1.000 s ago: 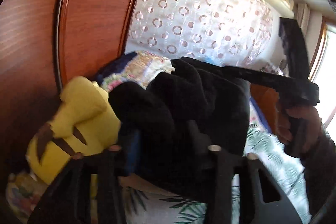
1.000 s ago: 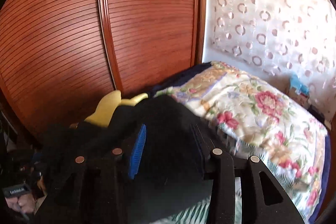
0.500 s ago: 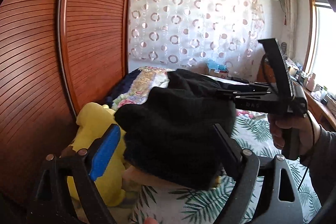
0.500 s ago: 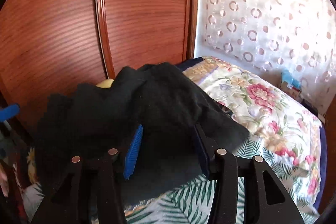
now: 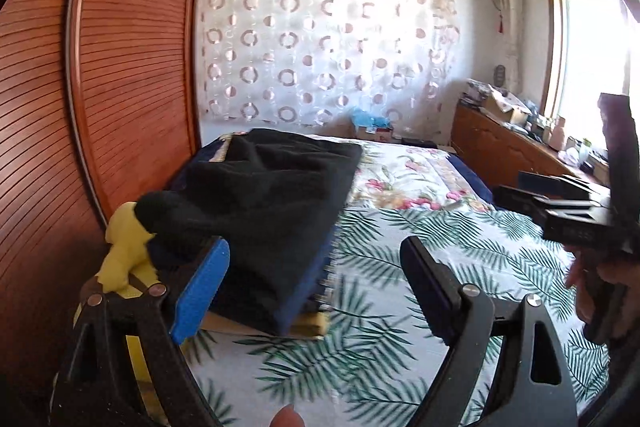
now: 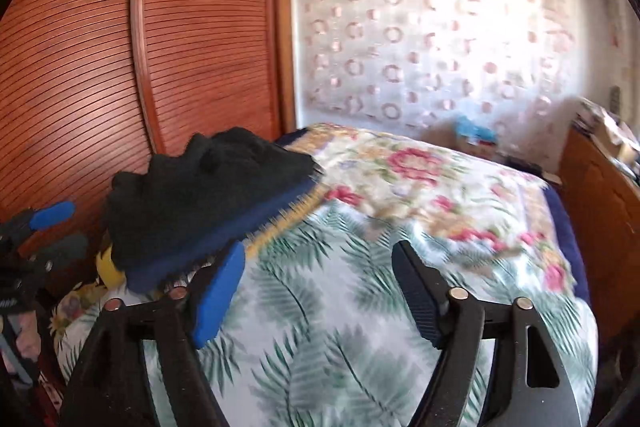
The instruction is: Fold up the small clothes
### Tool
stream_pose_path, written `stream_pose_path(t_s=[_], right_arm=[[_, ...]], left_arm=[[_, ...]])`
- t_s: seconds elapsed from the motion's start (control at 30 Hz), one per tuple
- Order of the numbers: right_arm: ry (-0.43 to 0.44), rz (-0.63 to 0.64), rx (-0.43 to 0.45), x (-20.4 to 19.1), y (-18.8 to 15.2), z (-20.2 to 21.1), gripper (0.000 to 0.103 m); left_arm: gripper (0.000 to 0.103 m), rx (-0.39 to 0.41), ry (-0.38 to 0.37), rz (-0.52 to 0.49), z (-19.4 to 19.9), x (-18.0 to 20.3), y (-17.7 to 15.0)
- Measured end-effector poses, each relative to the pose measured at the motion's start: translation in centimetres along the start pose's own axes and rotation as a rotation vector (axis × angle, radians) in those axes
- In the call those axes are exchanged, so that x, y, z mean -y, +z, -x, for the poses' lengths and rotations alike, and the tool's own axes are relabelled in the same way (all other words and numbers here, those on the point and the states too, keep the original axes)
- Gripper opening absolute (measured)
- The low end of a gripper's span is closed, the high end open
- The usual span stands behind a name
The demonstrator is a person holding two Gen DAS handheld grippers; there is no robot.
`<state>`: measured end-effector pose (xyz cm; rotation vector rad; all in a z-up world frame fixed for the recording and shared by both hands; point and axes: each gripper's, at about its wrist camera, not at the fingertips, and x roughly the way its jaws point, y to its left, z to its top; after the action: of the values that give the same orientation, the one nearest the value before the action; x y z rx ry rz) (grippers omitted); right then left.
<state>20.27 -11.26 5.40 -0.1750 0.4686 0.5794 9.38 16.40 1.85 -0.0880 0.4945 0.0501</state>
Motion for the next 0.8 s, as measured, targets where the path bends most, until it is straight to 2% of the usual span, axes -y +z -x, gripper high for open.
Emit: stream_pose_path(t_s=[0.17,0.37,0.53,0.8], right_arm=[[-0.103,-0.059,0.006,0.2,-3.4,6.6,0.080],[-0.190,-0.112,0.032,-1.4,-5.7,12.4,0.080],[-0.226,-0.147,0.065,-3.4,-6.0,15.5,0.080],[-0.258,-0.173,0.154,-5.8,-6.8,18.8,0.080]], left_arm=[[0.088,0.001,-0.036,-0.024,0.4,2.6,-0.4],[0.088,-0.004,-0.101,-0.055,1.7,6.1,-0.6],[0.088,-0.005,-0.107,-0.068,3.2,7.9,0.1],[0.088,0.045,-0.107,-0.107,6.1,9.6,2.1]])
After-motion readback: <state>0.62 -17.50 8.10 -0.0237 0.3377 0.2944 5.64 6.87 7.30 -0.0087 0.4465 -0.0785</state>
